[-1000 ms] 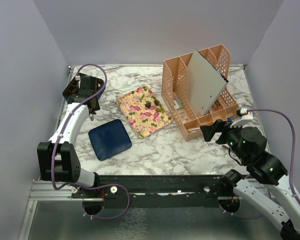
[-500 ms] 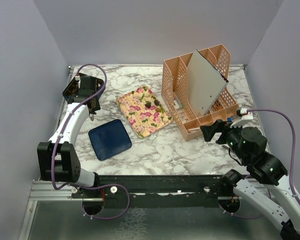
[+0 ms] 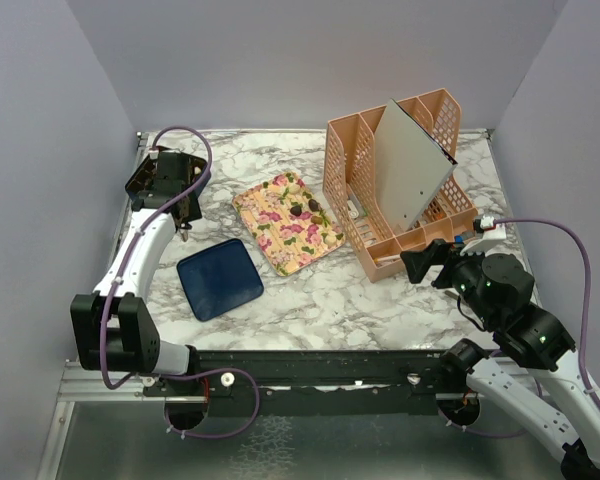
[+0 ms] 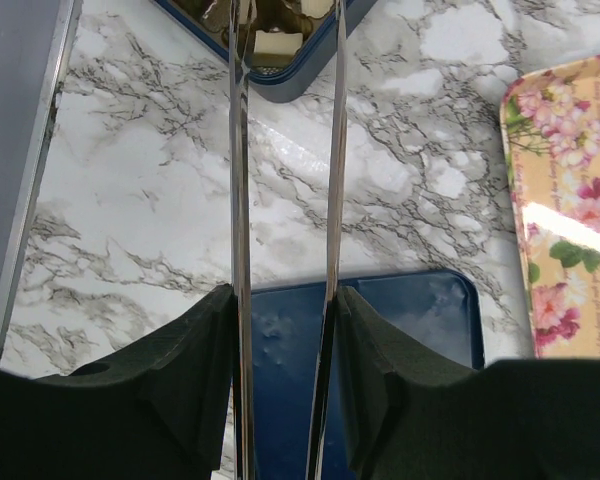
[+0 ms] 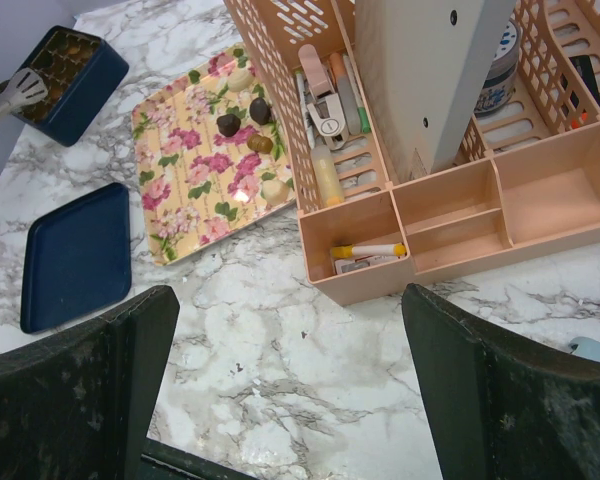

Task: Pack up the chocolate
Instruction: Place the fake chocolate in the packing box, then pick up the fake chocolate from the plate.

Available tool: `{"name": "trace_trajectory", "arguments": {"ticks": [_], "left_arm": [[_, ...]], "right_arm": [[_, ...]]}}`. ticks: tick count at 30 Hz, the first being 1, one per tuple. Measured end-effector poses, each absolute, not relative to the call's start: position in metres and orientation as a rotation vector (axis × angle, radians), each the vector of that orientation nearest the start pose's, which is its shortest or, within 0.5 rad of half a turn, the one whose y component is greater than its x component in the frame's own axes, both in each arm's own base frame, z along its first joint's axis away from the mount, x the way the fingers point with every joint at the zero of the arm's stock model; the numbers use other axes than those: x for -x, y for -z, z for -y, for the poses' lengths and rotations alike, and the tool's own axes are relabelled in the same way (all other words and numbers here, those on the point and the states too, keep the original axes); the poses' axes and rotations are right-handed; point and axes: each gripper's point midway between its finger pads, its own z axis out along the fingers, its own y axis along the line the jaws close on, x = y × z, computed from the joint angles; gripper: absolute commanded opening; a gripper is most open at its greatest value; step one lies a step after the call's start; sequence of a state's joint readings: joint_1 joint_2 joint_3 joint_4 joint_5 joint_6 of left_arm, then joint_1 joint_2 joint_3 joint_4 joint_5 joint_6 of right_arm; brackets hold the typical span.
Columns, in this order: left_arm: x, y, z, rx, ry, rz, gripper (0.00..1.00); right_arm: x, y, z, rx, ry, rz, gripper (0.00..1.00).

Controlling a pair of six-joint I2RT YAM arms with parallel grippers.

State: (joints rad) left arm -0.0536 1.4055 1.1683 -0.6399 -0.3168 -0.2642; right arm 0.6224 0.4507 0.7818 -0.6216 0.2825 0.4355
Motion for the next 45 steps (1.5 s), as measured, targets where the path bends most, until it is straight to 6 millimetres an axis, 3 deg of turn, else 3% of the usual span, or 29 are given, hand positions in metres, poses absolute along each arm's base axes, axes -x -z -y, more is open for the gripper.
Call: {"name": "trace_trajectory", "arguments": {"ticks": [7,12,16,23,28,37,45], "left_arm": [[-0.352,-0.183,-0.004,0.288,-0.084,-2.344,0.45],[-0.350,-0.189,0.027,0.173,0.047,-2.344,0.45],[-0.345,-0.189,0.069,0.029,0.122,-2.355,0.44],[-0.321,-0.174,0.168,-0.272,0.268,-2.370,0.44],[-0.302,-0.156,0.205,-0.396,0.300,-2.384,0.44],[-0.275,-0.138,0.243,-0.582,0.326,-2.343,0.45],[-0.266,-0.119,0.253,-0.673,0.304,-2.344,0.47]], "right_arm": [[-0.198,-0.258,-0.103,-0.023,-0.473,-1.875,0.99],[-0.199,-0.257,-0.103,-0.023,-0.473,-1.874,0.99],[-0.199,-0.257,-0.103,-0.023,-0.474,-1.874,0.99],[-0.199,-0.257,-0.103,-0.023,-0.474,-1.874,0.99],[-0.199,-0.257,-0.103,-0.023,-0.474,-1.874,0.99],[-0.200,-0.257,-0.104,-0.023,-0.474,-1.873,0.99],[-0.201,-0.255,-0.105,-0.023,-0.473,-1.875,0.99]]}}
